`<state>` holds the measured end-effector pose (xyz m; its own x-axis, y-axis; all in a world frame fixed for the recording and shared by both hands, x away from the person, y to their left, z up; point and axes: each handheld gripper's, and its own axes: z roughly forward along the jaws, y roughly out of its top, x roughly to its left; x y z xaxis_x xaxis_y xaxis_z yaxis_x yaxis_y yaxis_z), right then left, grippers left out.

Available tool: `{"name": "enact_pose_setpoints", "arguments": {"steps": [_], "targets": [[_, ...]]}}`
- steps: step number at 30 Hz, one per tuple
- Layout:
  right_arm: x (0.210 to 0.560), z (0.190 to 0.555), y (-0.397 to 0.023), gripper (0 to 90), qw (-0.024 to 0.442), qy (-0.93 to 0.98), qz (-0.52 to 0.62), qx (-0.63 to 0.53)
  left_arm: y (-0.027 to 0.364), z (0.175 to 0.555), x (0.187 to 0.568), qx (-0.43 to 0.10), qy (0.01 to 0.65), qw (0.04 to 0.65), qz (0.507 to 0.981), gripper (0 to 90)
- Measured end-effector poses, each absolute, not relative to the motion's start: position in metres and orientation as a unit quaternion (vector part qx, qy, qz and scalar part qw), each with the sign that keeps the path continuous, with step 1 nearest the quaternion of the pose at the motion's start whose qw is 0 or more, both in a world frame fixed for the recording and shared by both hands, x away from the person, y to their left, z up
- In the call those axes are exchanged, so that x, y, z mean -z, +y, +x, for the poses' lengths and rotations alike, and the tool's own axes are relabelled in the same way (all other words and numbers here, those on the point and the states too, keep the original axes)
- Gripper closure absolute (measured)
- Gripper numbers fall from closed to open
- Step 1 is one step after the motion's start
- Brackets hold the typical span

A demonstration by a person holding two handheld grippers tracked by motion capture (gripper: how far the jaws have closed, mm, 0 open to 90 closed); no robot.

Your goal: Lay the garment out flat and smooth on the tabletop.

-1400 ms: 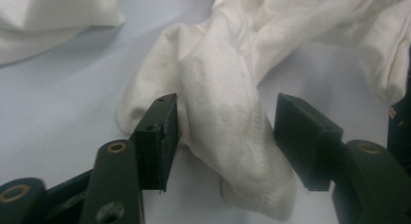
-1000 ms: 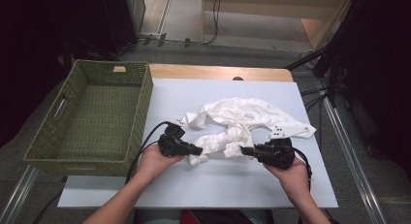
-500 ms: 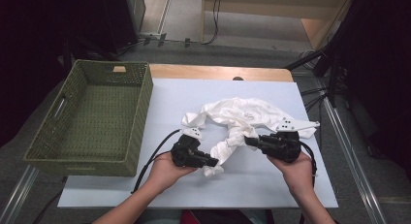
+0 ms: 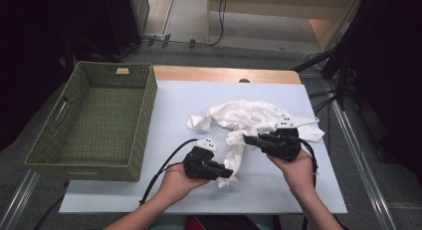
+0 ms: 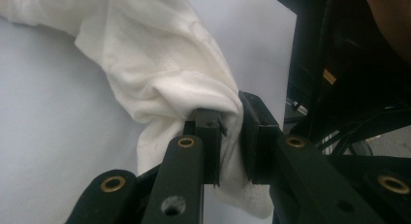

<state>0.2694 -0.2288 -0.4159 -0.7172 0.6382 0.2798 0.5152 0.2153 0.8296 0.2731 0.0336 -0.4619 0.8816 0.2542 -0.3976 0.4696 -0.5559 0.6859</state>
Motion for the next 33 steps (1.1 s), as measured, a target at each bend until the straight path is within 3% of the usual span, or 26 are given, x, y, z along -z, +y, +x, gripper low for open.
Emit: {"name": "enact_pose_setpoints", "arguments": {"steps": [20,33], "targets": [[0.435,0.299,-0.177,77.3,0.007,0.811,0.342,-0.475,0.031,0.263,0.473,0.124,0.212,0.411,0.878,78.4],[0.455,0.314,-0.152,76.2,-0.021,0.836,0.325,-0.442,0.057,0.261,0.470,0.122,0.233,0.387,0.884,59.6]]}}
